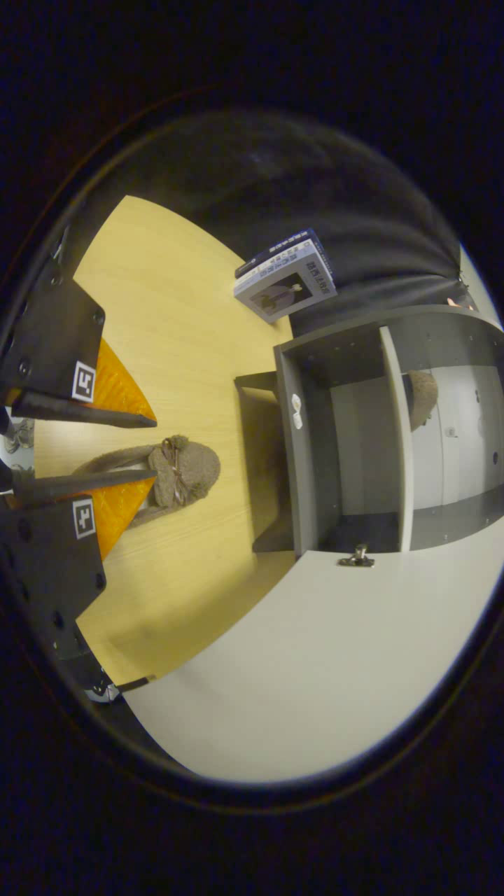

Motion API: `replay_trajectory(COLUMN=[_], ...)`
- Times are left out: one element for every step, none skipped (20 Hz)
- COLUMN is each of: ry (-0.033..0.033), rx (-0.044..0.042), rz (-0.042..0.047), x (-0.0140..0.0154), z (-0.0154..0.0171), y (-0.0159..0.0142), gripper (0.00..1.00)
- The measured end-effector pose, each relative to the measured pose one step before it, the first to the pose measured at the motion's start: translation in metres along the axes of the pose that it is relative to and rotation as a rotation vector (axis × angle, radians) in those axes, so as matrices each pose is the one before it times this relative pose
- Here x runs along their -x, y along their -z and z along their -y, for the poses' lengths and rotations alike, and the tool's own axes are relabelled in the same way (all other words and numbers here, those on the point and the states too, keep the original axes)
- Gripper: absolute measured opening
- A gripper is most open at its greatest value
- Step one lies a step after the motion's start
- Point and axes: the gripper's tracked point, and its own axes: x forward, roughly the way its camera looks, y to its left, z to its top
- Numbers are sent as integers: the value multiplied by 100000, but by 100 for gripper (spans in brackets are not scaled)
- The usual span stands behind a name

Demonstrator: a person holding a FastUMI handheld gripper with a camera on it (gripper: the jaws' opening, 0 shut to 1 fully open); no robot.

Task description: Open the shoe cabinet door, grab the shoes and put them into the shoe cabinet, then close the shoe cabinet door.

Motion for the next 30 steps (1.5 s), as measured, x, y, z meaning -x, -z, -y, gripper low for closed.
replay_trajectory(ry=[-253, -64, -433, -234, -250, 49, -68, 227, -15, -50, -321, 241, 412, 188, 9, -120, 107, 224, 214, 2492, -395, 270, 112, 303, 1004, 204, 376, 38, -27, -314], rx=[712, 1494, 1410, 1046, 626, 310, 252, 368, 226, 189, 305, 731, 850, 825, 545, 522, 695, 566, 740, 756, 294, 154, 54, 120, -5, 78, -28, -486, -910, -913], rz=[-1629, -1868, -1489, -672, -896, -1353, -1321, -1359, -1064, -98, 55, -865, -1389, -645, -421, -840, -1223, -65, 774, -1315, 743, -695, 342, -118, -403, 891, -323, -26, -90, 330], x=[-1134, -996, -880, -815, -672, -662, -578, -444, -504, -354, -389, -404, -355, -273, -334, -346, -266, -43, -240, -7, 267, -153, -52, 15, 13, 185, -139, -45, 95, 121], z=[-43, 6, -40, -76, -77, 47, 117, 104, -4, -61, -112, -1, -10, 39, -131, -90, -26, 7, -27, 499, -160, 71, -4, 45, 25, 56, -23, 37, 30, -37], y=[754, 656, 591, 184, 426, 376, 539, 275, 240, -210, -147, -66, 109, -166, -172, -53, 136, -130, -188, 230, -12, 24, -2, 47, 315, -48, -253, -69, 70, -57], gripper=[36, 36, 36, 36, 36, 36, 36, 36, 36, 36, 35, 35, 35, 34, 34, 34, 34, 35, 35, 35, 24, 14, 14, 14, 14, 14, 7, 7, 7, 7])
